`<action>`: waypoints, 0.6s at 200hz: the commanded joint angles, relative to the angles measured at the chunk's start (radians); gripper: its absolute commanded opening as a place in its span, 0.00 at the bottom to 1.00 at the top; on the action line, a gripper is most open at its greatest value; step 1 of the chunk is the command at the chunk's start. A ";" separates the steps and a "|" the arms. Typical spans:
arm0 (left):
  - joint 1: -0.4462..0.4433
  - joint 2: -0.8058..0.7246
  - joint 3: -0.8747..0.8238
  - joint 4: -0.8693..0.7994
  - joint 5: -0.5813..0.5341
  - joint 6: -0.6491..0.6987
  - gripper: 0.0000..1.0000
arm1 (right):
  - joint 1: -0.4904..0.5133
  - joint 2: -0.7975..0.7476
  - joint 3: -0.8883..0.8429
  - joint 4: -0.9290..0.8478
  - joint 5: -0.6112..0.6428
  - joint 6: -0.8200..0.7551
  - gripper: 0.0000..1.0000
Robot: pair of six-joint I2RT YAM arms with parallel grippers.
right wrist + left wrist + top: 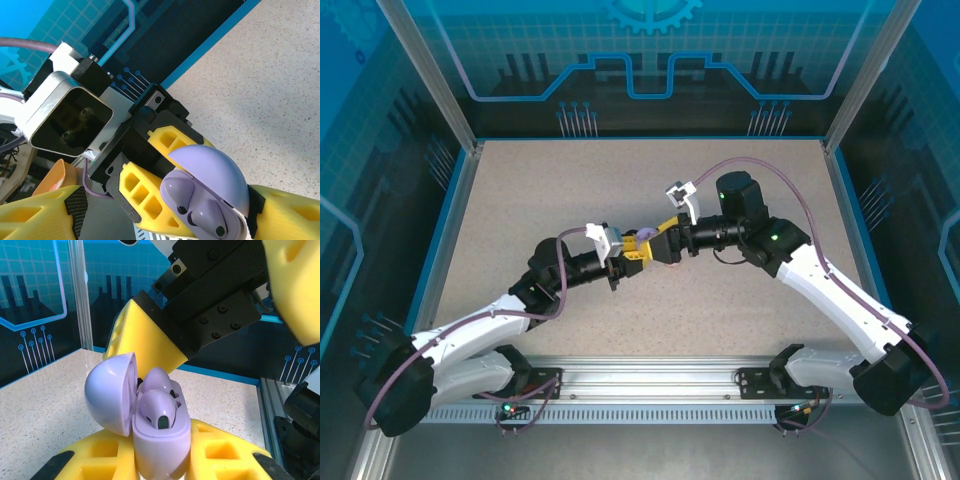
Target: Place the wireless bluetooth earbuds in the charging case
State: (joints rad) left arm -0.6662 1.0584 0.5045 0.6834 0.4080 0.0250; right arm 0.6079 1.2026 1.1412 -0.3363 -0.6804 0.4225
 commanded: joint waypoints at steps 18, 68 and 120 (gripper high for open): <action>-0.009 -0.008 0.029 0.005 0.011 0.009 0.01 | 0.009 -0.059 0.039 -0.001 0.019 -0.055 0.83; -0.008 0.001 0.032 0.006 0.013 0.009 0.02 | 0.004 -0.082 0.028 -0.025 0.049 -0.068 0.83; -0.008 -0.004 0.029 -0.041 0.002 0.002 0.01 | -0.003 -0.155 0.038 -0.300 0.664 -0.106 0.94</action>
State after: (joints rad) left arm -0.6678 1.0595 0.5049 0.6674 0.4080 0.0254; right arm 0.6079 1.1072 1.1702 -0.4736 -0.4046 0.3290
